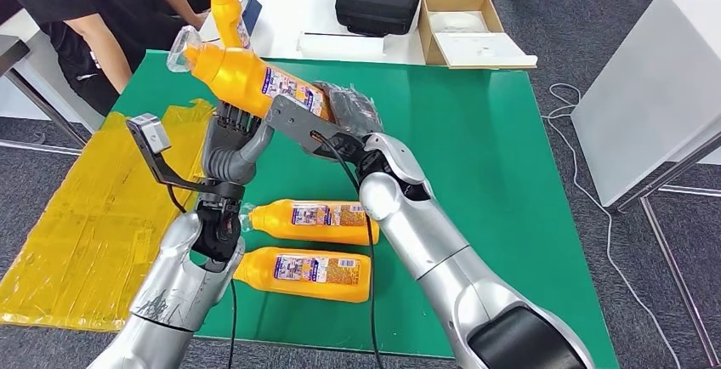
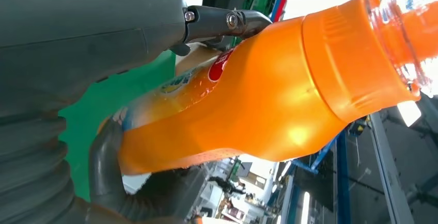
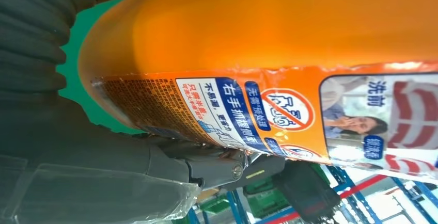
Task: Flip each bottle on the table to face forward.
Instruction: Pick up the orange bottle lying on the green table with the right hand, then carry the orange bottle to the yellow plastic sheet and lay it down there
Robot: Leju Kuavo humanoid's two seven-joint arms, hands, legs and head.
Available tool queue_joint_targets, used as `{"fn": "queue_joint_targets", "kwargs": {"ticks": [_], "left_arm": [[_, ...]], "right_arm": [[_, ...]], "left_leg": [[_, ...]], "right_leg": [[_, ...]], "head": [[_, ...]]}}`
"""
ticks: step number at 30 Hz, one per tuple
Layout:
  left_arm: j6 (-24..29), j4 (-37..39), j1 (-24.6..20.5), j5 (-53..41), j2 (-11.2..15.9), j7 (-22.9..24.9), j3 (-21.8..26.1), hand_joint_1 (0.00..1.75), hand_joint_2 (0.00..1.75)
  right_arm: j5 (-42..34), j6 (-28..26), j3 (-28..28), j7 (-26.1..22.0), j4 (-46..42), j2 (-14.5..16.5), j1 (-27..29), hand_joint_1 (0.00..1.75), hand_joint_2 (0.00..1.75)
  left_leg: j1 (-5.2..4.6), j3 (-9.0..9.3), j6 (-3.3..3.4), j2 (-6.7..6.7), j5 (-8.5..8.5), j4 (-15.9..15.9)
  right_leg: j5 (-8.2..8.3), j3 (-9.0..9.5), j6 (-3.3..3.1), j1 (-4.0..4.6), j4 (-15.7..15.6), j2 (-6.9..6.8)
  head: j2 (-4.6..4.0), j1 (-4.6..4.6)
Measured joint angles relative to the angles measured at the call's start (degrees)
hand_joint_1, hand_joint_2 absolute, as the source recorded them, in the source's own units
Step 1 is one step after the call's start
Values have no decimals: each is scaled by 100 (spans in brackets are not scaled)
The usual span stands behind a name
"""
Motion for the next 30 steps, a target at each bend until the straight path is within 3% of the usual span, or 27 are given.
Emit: {"fn": "queue_joint_targets", "kwargs": {"ticks": [12,21,25,29,30], "left_arm": [[164,-200,272,-132,40,-204,219,0,175],[176,-493,622,-284,80,-345,518,0,175],[113,-664,786,-384,80,-352,622,59,175],[42,-774,885,-462,71,-335,673,59,175],[38,-787,902,-467,67,-331,680,88,175]], "right_arm": [[-73,17,1443,173,-233,113,459,175,175],[71,20,1959,186,-467,88,630,174,175],[233,23,2022,180,-655,54,805,175,175],[373,29,2019,166,-819,9,934,175,175],[392,29,2018,161,-843,3,957,175,175]], "left_leg": [[1,-6,-1,-2,-1,-1],[-1,-6,-1,0,-1,-1],[-2,-6,-1,-1,-1,-1],[-6,-6,-1,1,-3,-1],[-7,-6,-1,1,-3,-1]], "right_leg": [[-3,-13,-3,6,0,5],[-3,-13,-3,5,-1,6],[-3,-19,-3,6,-2,5],[-3,-28,-3,12,-3,6],[-3,-30,-3,13,-3,6]], "head": [[0,3],[0,5],[0,4],[0,4],[0,4]]}}
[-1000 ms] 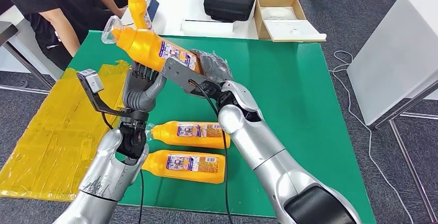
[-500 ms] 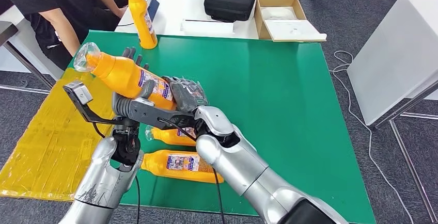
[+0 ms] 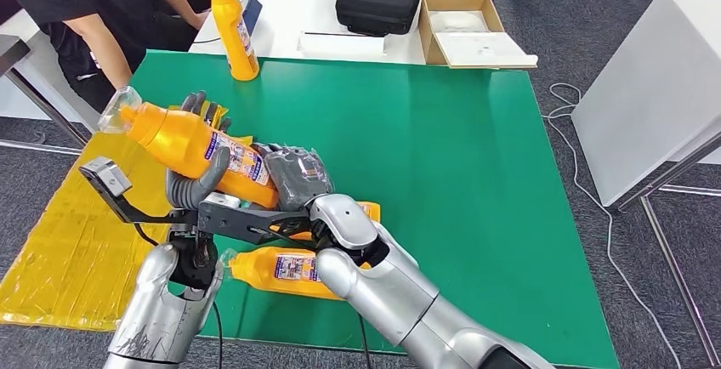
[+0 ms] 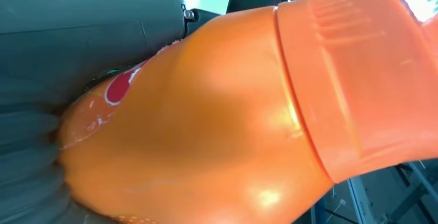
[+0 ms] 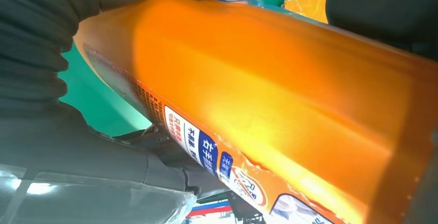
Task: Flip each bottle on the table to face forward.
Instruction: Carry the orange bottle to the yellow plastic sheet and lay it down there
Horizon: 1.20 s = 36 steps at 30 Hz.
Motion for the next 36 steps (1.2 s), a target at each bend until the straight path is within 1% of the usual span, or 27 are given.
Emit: {"fn": "queue_joint_targets", "kwargs": {"ticks": [3,9,16,23,24,25,27,28,29,32,36], "left_arm": [[-7,-31,31,-3,-7,11,18,175,175],[-78,-49,68,-38,-16,16,42,175,175],[-97,-179,219,-109,-32,15,83,175,175],[-107,-318,380,-165,-49,30,127,175,175],[-111,-337,401,-176,-49,40,134,175,175],[-114,-355,419,-186,-49,52,147,175,175],[-123,-396,448,-206,-48,80,182,175,175],[-131,-413,453,-213,-44,95,213,175,175],[-145,-435,451,-223,-37,107,262,175,175],[-237,-505,398,-238,60,122,546,175,175],[-434,-526,347,-184,313,160,1057,175,175]], "right_arm": [[25,0,-2,-8,-52,-12,46,174,175],[116,-6,-20,-35,-109,-36,180,175,175],[355,-10,-121,-168,-199,-41,396,175,175],[565,-9,-203,-178,-328,-39,639,175,175],[629,-9,-227,-171,-361,-39,682,134,175],[707,-12,-264,-157,-407,-42,734,91,175],[888,-33,-370,-111,-553,-64,863,3,87],[991,-57,-437,-85,-660,-92,936,0,44],[1091,-91,-514,-54,-781,-131,1014,0,0],[1283,-168,-882,22,-1238,-332,1295,0,0],[1216,-100,-1693,-21,-2014,-672,1486,0,0]], "left_leg": [[-1,0,0,0,0,0],[0,0,0,2,0,0],[-1,-2,-1,5,-1,0],[0,-2,-1,5,-1,0],[0,-2,-1,5,-1,0],[0,-2,-1,5,-1,0],[0,-3,-1,4,-1,0],[0,-3,-1,3,-1,0],[0,-4,-1,3,-1,0],[1,-7,-1,0,-1,-1],[1,-9,0,-2,0,-1]], "right_leg": [[1,-2,0,0,0,0],[1,-4,0,0,0,1],[1,-7,0,0,0,5],[1,-9,0,0,0,6],[1,-9,0,0,0,6],[1,-9,0,0,-1,6],[1,-8,0,0,0,5],[1,-8,0,0,0,5],[1,-5,0,0,0,5],[1,-1,0,0,1,2],[4,-2,-1,0,0,1]], "head": [[0,0],[0,0],[0,-1],[0,0],[0,0],[0,0],[0,-1],[0,0],[0,0],[0,2],[0,1]]}}
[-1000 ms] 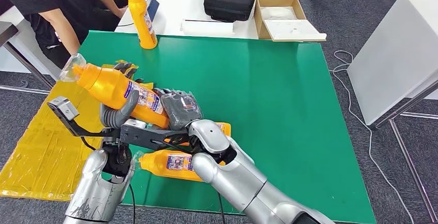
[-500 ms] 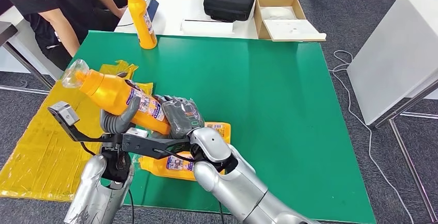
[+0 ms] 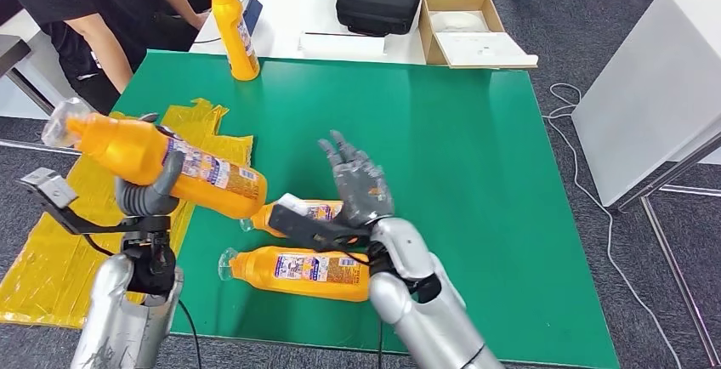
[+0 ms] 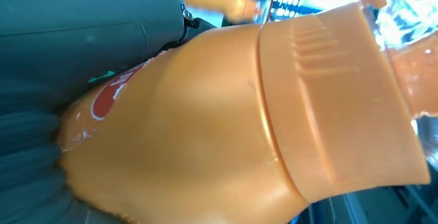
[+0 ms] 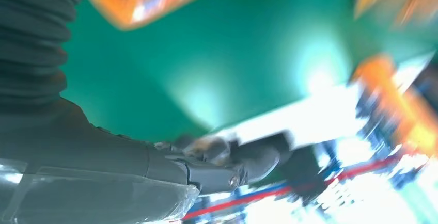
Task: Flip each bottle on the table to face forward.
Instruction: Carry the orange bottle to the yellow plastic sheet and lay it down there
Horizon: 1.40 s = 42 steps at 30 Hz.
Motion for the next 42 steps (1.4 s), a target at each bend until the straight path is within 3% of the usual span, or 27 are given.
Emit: {"fn": "queue_joint_targets", "kwargs": {"ticks": [10,13,15,17,19,21,27,30,35,39,42], "left_arm": [[-208,202,-289,89,392,49,505,175,175],[109,388,-491,-429,469,-244,540,175,175],[763,480,-662,-1212,503,-541,539,175,175],[1812,533,-843,-2391,523,-758,513,175,175],[3008,565,-1002,-3830,529,-809,449,175,175],[3751,590,-1110,-4865,529,-770,386,175,175],[4207,665,-1173,-5517,528,-717,311,175,175],[4544,742,-1169,-7219,455,-875,446,175,175],[4590,1212,-1094,-9549,155,-1402,1147,175,175],[4591,1776,-989,-10762,53,-843,1395,175,175],[4595,2098,-915,-11087,50,-492,1392,175,175]], "right_arm": [[-271,-53,-1084,-121,-1194,-633,215,0,0],[-416,-156,-1224,-242,-1256,-867,242,0,0],[-505,-250,-1271,-294,-1258,-1012,274,0,0],[-595,-325,-1299,-326,-1269,-1138,323,0,0],[-691,-384,-1309,-352,-1285,-1255,377,0,0],[-756,-417,-1309,-368,-1290,-1351,427,0,0],[-830,-451,-1300,-383,-1293,-1501,496,0,0],[-1007,-481,-1274,-448,-1293,-1572,538,0,0],[-1198,-562,-1129,-564,-1287,-1682,694,0,0],[-1262,-584,-1002,-605,-1273,-1753,745,0,0],[-1285,-584,-923,-626,-1263,-1781,752,0,0]], "left_leg": [[-2,0,2,-1,1,1],[-2,0,2,-3,1,2],[-1,0,2,-3,2,2],[-1,0,2,-3,2,2],[-1,0,2,-2,2,2],[-1,0,2,-2,2,2],[0,0,2,3,2,1],[-1,0,2,-5,2,1],[-2,-4,3,2,1,0],[-2,-3,3,2,2,1],[-1,-5,3,1,2,1]], "right_leg": [[5,0,-4,-1,-1,-2],[8,-1,-9,0,-1,-2],[9,0,-9,0,0,-3],[9,1,-9,0,0,-3],[9,2,-9,0,0,-3],[9,3,-9,0,0,-3],[9,1,-9,-1,0,0],[9,1,-9,0,-1,-4],[9,2,-10,-4,-1,-3],[10,-3,-11,-2,-1,-1],[10,-3,-11,-1,-1,-1]], "head": [[0,0],[0,1],[0,1],[0,-1],[0,0],[0,0],[0,-1],[0,-1],[0,0],[0,0],[0,-1]]}}
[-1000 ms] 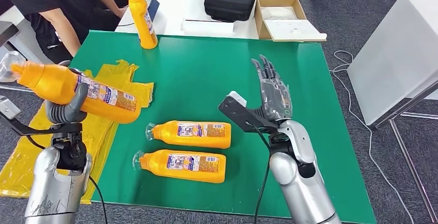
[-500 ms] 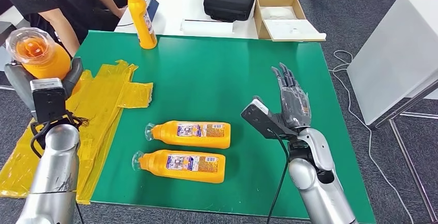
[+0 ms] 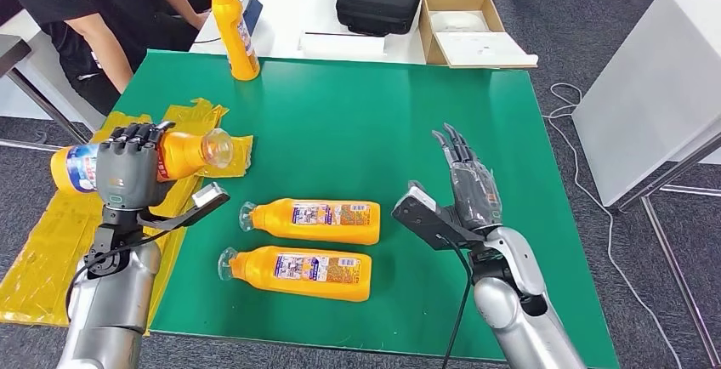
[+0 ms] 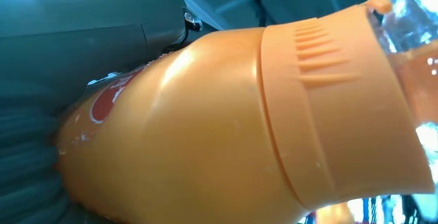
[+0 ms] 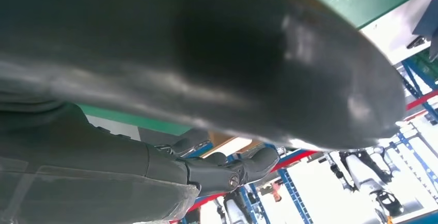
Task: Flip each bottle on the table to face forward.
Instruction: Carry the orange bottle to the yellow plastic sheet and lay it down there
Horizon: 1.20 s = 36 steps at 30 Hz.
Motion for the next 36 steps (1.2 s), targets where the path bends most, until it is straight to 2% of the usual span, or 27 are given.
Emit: {"fn": "queue_joint_targets", "kwargs": {"ticks": [3,6,9,15,17,21,25,28,29,30,31,33,34,35,36], "left_arm": [[9,185,26,-48,-1,103,-8,175,175],[13,404,49,-117,39,663,-193,175,175],[13,766,92,-127,189,1397,-631,175,175],[13,1508,40,-190,532,2441,-1613,174,175],[13,1738,-57,-191,599,2641,-1860,172,175],[14,1879,-133,-191,625,2723,-2001,173,175],[18,2850,-748,-191,702,2999,-2840,174,175],[22,3110,-880,-191,722,3046,-3073,161,175],[23,3167,-901,-189,731,3067,-3123,151,175],[23,3223,-916,-186,742,3093,-3172,129,175],[24,3285,-926,-184,754,3123,-3225,90,175],[24,3405,-933,-181,779,3178,-3314,19,87],[25,3465,-933,-181,789,3201,-3352,0,44],[25,3521,-931,-181,799,3223,-3378,0,0],[26,3576,-929,-181,807,3244,-3399,0,0]], "right_arm": [[-12,0,40,-9,13,-24,1,0,0],[-67,0,78,-44,30,-52,1,0,0],[-120,-1,177,-90,76,-79,0,0,0],[-129,-67,359,-117,193,-108,1,0,0],[-99,-74,384,-83,201,-103,1,0,0],[-78,-74,404,-55,202,-94,1,0,0],[9,-69,499,8,211,-52,9,0,0],[15,-68,522,6,215,-54,14,0,0],[15,-68,528,-11,220,-56,14,0,0],[11,-68,535,-41,228,-61,14,0,0],[3,-70,546,-86,241,-73,15,0,0],[-21,-84,569,-179,271,-113,28,0,0],[-33,-94,581,-215,285,-139,43,0,0],[-41,-106,592,-238,296,-164,63,0,0],[-45,-116,604,-252,303,-186,88,0,0]], "left_leg": [[0,-1,0,1,0,0],[-1,-1,0,-1,0,0],[-1,-3,0,-1,0,0],[-1,-3,1,-2,1,0],[-1,-3,4,-5,3,0],[-1,-3,5,-6,4,0],[-1,-4,5,-5,6,0],[-1,-4,5,-2,6,1],[-1,-4,5,-3,6,1],[-1,-4,5,-3,6,0],[-1,-4,5,-3,6,0],[0,-4,5,-3,6,0],[0,-4,5,-4,5,0],[0,-4,5,-5,5,0],[0,-4,5,-6,5,0]], "right_leg": [[0,0,0,0,0,0],[0,1,0,0,0,-1],[0,1,0,0,0,-1],[0,-1,0,0,0,-3],[0,-2,0,0,0,-5],[0,-2,0,0,0,-6],[2,4,0,-1,1,-6],[3,3,0,-1,1,-6],[3,3,1,-1,1,-6],[2,3,1,-1,1,-6],[2,3,1,-1,1,-6],[2,3,0,-1,1,-6],[2,3,0,0,1,-6],[2,3,0,0,1,-7],[1,3,0,0,1,-7]], "head": [[0,-1],[0,1],[0,0],[0,0],[0,2],[0,1],[0,0],[0,0],[0,0],[0,0],[0,-1],[0,-1],[0,-1],[0,0],[0,0]]}}
